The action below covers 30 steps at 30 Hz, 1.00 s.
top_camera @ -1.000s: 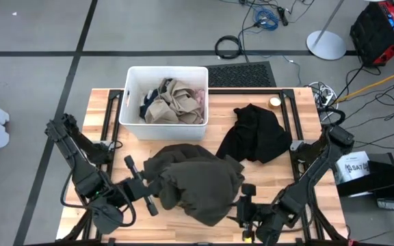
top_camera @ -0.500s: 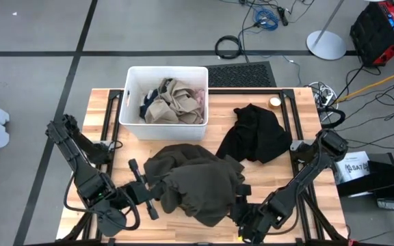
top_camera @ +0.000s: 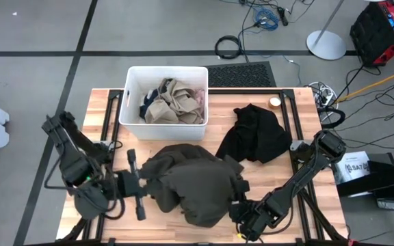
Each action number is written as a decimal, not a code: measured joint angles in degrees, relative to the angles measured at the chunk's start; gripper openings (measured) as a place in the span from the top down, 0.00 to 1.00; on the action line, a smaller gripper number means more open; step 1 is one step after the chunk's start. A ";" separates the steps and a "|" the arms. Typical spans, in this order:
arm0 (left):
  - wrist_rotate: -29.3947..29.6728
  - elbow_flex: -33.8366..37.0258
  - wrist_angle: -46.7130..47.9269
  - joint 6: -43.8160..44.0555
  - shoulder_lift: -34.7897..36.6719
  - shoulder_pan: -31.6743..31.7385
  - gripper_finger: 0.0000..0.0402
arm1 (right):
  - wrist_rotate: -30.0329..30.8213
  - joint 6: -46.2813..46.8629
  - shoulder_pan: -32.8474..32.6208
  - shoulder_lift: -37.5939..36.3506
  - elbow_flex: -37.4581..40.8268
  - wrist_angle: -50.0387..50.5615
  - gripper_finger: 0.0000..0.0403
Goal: Sort clothes
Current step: Put the black hoodie into the white laundry bin
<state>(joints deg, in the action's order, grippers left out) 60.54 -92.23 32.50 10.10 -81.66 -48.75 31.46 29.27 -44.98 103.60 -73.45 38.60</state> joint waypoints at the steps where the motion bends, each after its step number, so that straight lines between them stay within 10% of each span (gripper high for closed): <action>1: -0.31 -0.13 0.15 -0.02 0.42 0.00 0.95 | 0.29 -0.09 0.02 0.05 0.00 -0.03 0.61; 30: -5.82 -0.28 -0.25 4.66 8.70 -0.02 0.95 | 0.18 -1.59 2.95 0.05 0.00 -1.19 0.61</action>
<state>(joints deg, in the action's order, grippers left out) 54.72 -92.51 32.25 14.76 -72.96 -48.77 31.64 27.68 -42.03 103.66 -73.45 37.41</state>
